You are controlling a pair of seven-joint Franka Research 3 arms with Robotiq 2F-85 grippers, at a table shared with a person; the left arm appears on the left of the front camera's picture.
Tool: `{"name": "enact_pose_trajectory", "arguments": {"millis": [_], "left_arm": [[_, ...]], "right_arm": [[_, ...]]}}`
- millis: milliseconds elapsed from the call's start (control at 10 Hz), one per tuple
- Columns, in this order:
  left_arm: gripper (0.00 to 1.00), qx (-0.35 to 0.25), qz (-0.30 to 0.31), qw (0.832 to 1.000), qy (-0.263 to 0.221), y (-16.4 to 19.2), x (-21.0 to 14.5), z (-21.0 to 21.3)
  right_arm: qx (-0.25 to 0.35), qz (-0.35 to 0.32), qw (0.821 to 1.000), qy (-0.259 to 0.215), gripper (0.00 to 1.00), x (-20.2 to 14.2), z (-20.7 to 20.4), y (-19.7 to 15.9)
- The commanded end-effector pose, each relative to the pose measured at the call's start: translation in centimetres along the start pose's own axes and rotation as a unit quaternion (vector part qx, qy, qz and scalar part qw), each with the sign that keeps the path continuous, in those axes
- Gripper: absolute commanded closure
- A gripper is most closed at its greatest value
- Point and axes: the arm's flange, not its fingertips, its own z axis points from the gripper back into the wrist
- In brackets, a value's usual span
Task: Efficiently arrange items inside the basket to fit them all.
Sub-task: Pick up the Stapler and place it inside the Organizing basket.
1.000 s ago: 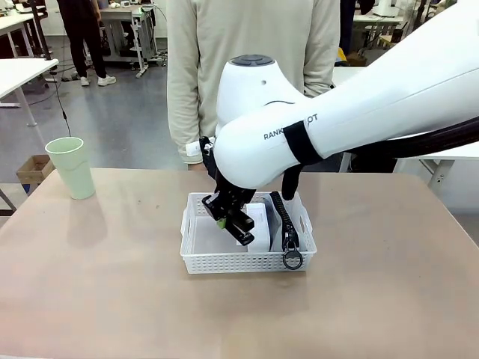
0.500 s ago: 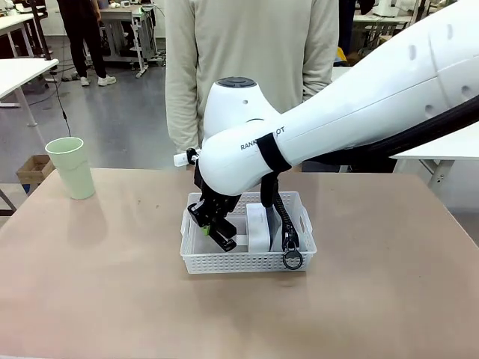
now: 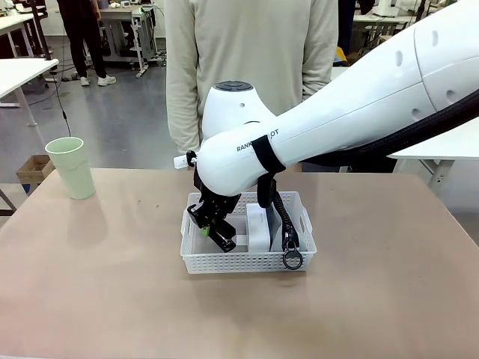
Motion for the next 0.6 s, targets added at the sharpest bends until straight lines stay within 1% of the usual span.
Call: {"name": "enact_pose_trajectory", "arguments": {"millis": [0, 100, 500], "left_arm": [[0.00, -0.004, 0.002, 1.000, 0.003, -0.29, -0.26, 0.17], [0.00, -0.004, 0.002, 1.000, 0.003, -0.29, -0.26, 0.17], [0.00, -0.004, 0.002, 1.000, 0.003, -0.29, -0.26, 0.17]], "right_arm": [[-0.009, 0.004, 1.000, 0.007, 0.05, 0.26, 0.25, 0.08], [-0.012, 0.007, 1.000, 0.008, 0.00, 0.21, 0.28, 0.11], [-0.008, 0.006, 1.000, 0.004, 0.00, -0.04, 0.39, -0.09]]}}
